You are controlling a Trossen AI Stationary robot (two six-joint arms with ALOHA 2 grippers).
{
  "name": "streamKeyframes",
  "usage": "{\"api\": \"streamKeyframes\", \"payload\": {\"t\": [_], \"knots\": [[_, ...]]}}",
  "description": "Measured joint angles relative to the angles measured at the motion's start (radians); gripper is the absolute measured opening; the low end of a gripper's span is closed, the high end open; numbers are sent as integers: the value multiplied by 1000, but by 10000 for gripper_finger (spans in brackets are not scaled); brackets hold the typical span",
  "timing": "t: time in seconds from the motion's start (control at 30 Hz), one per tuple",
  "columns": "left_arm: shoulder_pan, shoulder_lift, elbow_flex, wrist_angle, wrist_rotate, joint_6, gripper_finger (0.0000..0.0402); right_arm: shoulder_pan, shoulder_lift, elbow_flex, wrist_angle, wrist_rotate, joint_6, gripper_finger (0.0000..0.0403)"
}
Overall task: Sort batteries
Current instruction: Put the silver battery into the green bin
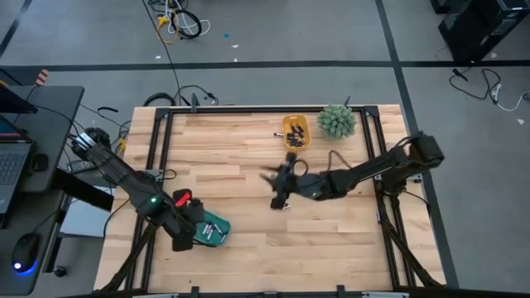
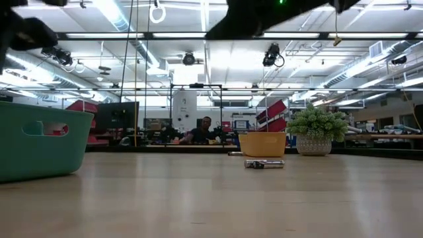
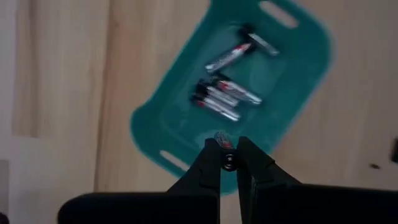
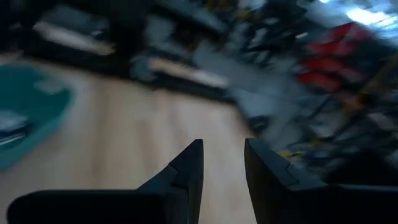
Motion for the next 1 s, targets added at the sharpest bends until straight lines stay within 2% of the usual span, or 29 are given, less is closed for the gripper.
{"api": "streamKeyframes", "payload": {"t": [0.13, 0.37, 0.63, 1.0], "knots": [[0, 0, -59, 21, -8, -12, 8, -30, -128, 1, -49, 29, 11, 98], [1, 0, -153, 116, -62, -11, 11, -91, -242, 1, -266, 56, 293, 86], [1, 0, -233, 211, -73, -11, 15, -78, -251, 0, -306, 53, 325, 77], [1, 0, -242, 251, -98, -11, 51, -53, -249, 0, -348, 50, 350, 74]]}}
